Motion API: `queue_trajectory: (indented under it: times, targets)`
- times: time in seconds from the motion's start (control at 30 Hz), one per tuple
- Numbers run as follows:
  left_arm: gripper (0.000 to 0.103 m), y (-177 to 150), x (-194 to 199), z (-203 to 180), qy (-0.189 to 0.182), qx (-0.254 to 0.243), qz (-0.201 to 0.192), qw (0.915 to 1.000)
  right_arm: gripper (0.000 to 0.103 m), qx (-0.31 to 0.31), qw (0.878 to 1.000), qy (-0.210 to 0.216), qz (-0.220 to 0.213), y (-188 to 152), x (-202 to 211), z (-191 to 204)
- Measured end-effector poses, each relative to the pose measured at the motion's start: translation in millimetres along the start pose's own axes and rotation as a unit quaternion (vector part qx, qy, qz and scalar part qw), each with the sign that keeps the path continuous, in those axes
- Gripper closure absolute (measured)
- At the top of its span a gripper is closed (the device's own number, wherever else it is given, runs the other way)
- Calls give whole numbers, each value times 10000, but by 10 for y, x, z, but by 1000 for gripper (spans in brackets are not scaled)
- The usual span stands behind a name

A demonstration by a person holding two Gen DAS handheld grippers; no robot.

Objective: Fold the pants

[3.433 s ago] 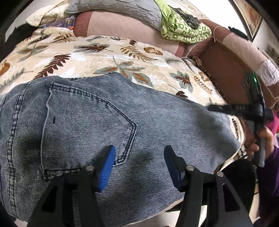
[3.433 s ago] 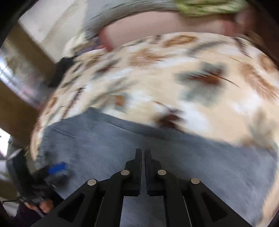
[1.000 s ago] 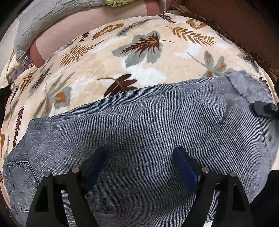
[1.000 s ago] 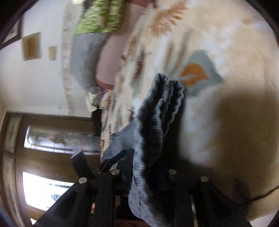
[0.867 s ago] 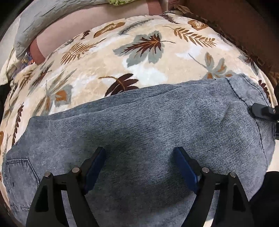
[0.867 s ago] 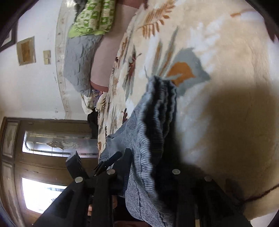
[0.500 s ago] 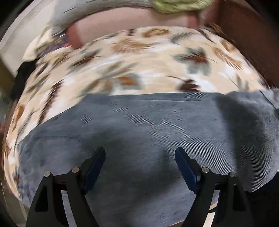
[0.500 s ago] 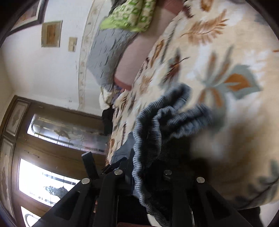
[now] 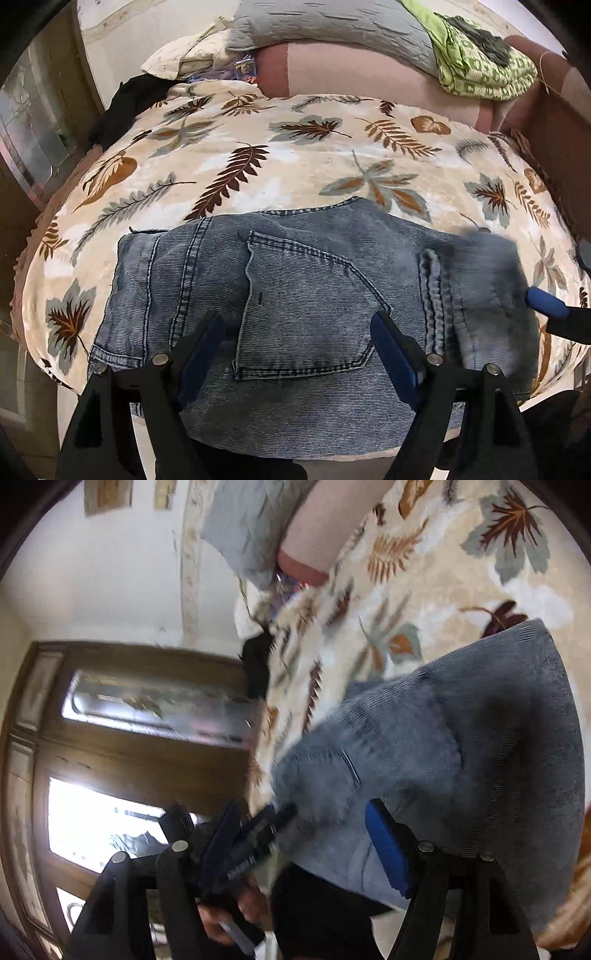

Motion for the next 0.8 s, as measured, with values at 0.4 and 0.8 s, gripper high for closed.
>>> queue_trajectory:
  times: [0.4, 0.8]
  targets:
    - [20, -25, 16, -1156, -855, -921, -8, 9921, 70, 151, 9875, -1303, -872, 154, 747, -589]
    - [20, -188, -372, -1069, -263, -1134, 484, 9920, 80, 321, 9713, -2336, -323, -36, 595, -871]
Point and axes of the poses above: each gripper's, at about its wrist camera, not at the fingertips, and x roughly against the way its jaws point, z to its left, y to its top, the point moved 8 cm from there along -x, roughly the way its jaws point, and after that the axes turned 9 degrees about -x, right-handed, at the moved point
